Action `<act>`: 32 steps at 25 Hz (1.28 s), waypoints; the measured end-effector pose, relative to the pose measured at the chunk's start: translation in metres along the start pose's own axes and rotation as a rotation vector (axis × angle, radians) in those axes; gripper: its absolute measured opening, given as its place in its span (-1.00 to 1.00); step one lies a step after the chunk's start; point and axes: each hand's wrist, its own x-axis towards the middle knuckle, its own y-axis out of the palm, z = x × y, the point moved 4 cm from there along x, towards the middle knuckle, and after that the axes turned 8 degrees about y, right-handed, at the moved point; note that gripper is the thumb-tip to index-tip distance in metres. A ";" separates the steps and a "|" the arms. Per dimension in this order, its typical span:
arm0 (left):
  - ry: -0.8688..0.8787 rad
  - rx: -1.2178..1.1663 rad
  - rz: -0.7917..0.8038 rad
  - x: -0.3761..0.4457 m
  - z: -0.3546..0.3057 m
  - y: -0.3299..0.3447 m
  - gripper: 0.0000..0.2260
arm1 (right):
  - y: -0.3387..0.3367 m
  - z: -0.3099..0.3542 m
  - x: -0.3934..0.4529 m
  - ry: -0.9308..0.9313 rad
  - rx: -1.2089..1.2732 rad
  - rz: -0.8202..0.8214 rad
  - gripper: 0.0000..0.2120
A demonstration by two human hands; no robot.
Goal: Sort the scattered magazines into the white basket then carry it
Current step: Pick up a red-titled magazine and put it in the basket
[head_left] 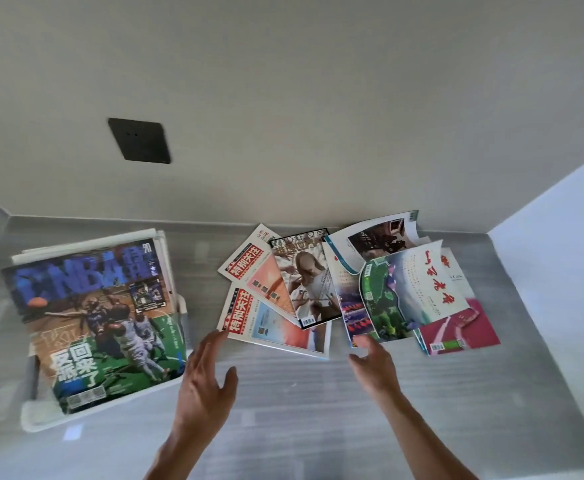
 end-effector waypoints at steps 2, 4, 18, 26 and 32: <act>-0.001 -0.007 0.057 0.001 -0.026 0.036 -0.52 | -0.031 0.008 0.032 -0.113 -0.095 -0.044 -0.49; -0.006 -0.003 0.082 0.003 -0.047 0.066 -0.50 | -0.062 0.024 0.067 -0.217 -0.171 -0.063 -0.32; -0.093 -0.043 -0.137 0.001 -0.094 0.069 -0.73 | -0.045 0.025 0.030 -0.652 -0.526 -0.032 -0.39; -0.405 0.310 0.359 0.046 -0.116 0.083 -0.56 | -0.005 0.035 -0.129 -1.218 -0.531 0.175 -0.38; -0.217 -0.152 0.026 0.004 -0.097 0.004 -0.61 | -0.003 0.028 -0.114 -0.851 0.067 0.394 -0.29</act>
